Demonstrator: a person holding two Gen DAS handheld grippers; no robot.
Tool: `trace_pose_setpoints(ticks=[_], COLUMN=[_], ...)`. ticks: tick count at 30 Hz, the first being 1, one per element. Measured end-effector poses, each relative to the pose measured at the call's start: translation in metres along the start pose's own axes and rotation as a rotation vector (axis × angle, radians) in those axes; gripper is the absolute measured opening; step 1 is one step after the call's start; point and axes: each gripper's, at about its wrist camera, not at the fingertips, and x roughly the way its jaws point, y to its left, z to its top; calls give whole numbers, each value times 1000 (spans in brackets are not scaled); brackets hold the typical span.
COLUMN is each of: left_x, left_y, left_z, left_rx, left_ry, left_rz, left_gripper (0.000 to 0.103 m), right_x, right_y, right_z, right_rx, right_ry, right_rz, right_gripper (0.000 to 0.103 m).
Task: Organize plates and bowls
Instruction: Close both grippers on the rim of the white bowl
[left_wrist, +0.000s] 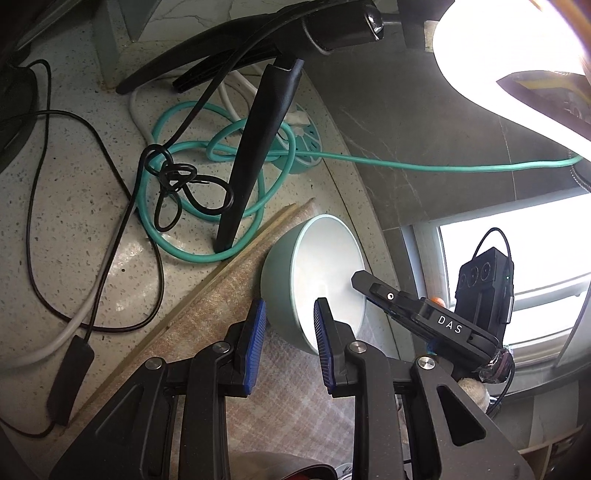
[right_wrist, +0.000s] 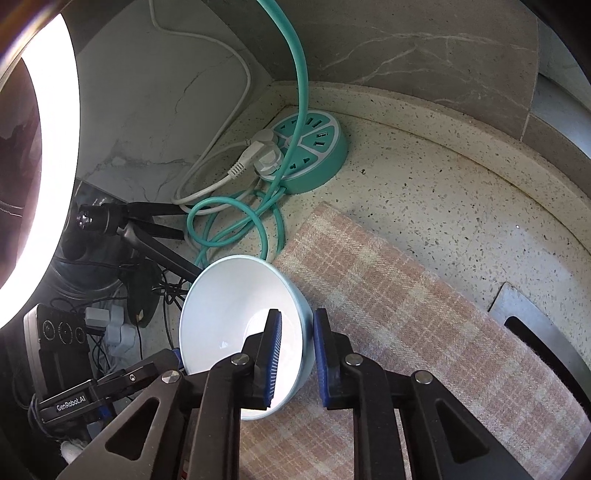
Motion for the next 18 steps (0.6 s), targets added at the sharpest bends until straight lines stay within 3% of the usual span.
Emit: trace_pose_setpoints(ticks=[2, 7, 18], left_x=[0, 1, -1], left_y=[1, 5, 1], left_z=[0, 2, 2], left_rx=[-6, -18, 3], left_ry=[-3, 0, 0], left_rz=[1, 10, 15], left_gripper=[23, 9, 8], right_x=[1, 1, 4], right_y=[-1, 0, 4], right_z=[0, -1, -4], right_rx=[0, -2, -6], right_ry=[2, 6, 13], right_rz=[-2, -4, -20], right_gripper=[11, 8, 7])
